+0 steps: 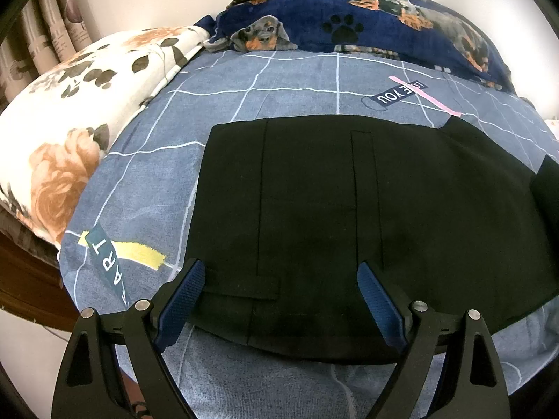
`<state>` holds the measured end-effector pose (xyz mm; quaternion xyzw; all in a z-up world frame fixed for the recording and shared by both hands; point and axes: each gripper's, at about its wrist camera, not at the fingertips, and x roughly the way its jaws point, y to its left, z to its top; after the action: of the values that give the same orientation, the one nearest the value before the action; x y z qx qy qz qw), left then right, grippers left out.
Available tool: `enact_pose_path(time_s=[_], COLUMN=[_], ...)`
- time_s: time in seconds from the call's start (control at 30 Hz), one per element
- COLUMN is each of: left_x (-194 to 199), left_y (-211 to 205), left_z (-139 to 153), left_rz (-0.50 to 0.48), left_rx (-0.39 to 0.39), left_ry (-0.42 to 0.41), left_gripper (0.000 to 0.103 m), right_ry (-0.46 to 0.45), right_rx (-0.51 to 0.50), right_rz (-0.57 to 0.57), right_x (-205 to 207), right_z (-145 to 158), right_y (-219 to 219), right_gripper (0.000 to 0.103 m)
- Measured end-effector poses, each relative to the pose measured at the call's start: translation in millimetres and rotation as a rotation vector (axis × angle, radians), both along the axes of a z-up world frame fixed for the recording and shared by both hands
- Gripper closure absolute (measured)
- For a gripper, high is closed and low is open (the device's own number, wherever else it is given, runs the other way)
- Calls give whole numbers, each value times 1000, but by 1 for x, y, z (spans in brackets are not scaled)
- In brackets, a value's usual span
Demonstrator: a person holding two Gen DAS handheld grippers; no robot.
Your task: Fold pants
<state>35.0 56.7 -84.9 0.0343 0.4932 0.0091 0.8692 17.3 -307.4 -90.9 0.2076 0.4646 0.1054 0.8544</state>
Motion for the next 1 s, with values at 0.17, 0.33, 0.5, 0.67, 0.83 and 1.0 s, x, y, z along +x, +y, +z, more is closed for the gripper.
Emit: enact_pose_path(time_s=[0.17,0.33,0.5,0.67,0.83,1.0], left_x=[0,0,0,0,1,1], left_y=[0,1,1,1,0,0], left_z=[-2,-2,-3,-3,-2,-2], left_rz=[0,0,-1,0,0,1], left_rx=[-1,-2,0,-1,-1,-1], left_ry=[4,4,5,5,6,6], left_gripper=[14,13,13,13,13,13], right_ry=[-1,-1,-3,-3,-3,-4], right_rx=[-1,-4,-6,-5,-4,-4], right_rz=[1,2,4,4,13,25], right_x=[0,0,0,-1,0,0], right_z=[0,0,1,1,1,0], right_y=[1,3,5,6,10,12], right_gripper=[84,83,83,82,80,76])
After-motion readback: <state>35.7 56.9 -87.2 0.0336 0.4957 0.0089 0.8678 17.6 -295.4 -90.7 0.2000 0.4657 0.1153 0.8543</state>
